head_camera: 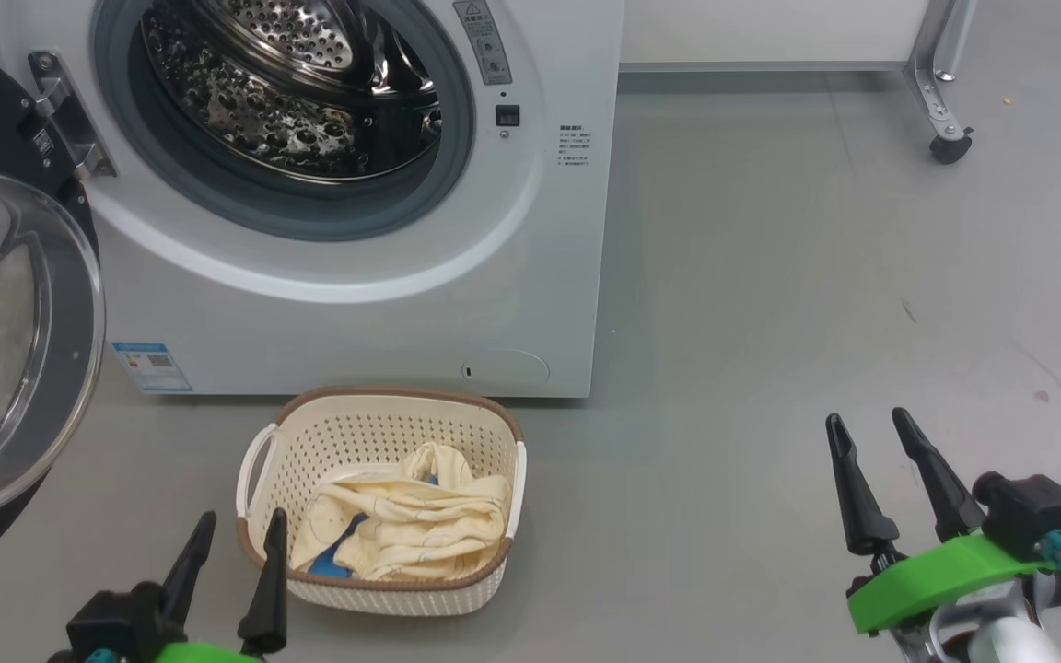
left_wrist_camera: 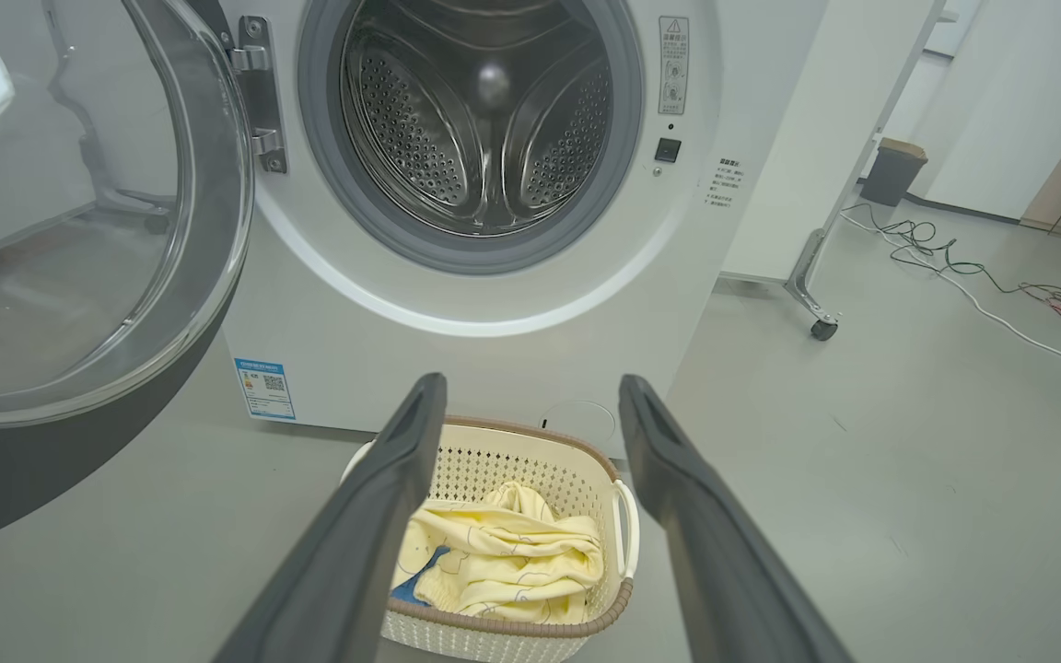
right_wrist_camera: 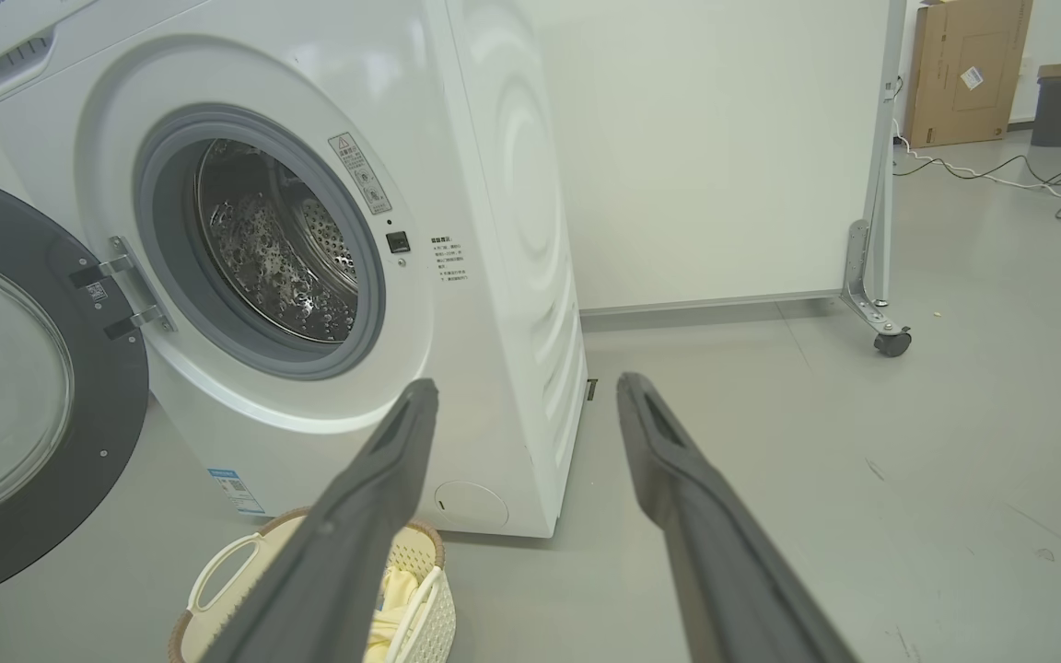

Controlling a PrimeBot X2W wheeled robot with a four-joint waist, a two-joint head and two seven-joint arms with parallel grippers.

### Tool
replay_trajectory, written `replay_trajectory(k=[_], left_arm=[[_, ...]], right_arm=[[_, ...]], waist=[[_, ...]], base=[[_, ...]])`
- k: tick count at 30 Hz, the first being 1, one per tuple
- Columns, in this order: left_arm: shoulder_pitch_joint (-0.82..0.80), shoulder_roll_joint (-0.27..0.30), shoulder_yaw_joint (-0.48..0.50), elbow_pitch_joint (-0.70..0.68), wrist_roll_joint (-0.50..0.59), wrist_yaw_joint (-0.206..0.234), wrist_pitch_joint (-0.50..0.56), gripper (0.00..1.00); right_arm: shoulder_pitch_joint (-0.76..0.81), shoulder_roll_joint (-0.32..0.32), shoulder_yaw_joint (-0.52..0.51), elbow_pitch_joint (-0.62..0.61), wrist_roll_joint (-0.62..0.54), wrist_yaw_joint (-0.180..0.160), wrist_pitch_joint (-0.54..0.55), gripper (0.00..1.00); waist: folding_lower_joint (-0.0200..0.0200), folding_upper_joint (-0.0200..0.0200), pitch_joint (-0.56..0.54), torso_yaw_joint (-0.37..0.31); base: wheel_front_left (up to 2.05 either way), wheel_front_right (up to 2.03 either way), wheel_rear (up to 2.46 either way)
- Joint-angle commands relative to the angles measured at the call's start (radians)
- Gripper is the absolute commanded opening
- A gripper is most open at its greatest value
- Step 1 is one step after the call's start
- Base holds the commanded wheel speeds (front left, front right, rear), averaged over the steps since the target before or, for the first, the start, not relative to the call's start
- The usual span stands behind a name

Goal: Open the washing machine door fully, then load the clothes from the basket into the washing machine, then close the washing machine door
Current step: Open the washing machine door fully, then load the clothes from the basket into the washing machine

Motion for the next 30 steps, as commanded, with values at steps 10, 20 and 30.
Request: replay_trajectory(k=[10, 20, 30], left_arm=[[-0.048, 0.013, 0.021, -0.036, -0.031, -0.033, -0.014, 1.0], [-0.046, 0.017, 0.031, -0.048, -0.06, -0.033, -0.01, 1.0], [-0.053, 0.034, 0.025, -0.043, -0.009, -0.003, -0.029, 1.0]], right_arm=[[-0.028, -0.013, 0.014, -0.025, -0.007, 0.0, 0.003, 1.0], [-0.027, -0.009, 0.014, -0.021, -0.007, 0.0, 0.0, 1.0], [-0.025, -0.003, 0.01, -0.015, -0.008, 0.0, -0.002, 1.0]], waist=[[0.0, 0.0, 0.007, 0.0], [0.0, 0.0, 0.007, 0.001], [0.0, 0.0, 0.013, 0.009]], base=[[0.01, -0.01, 0.0], [0.88, -0.88, 0.0], [1.84, -1.84, 0.0]])
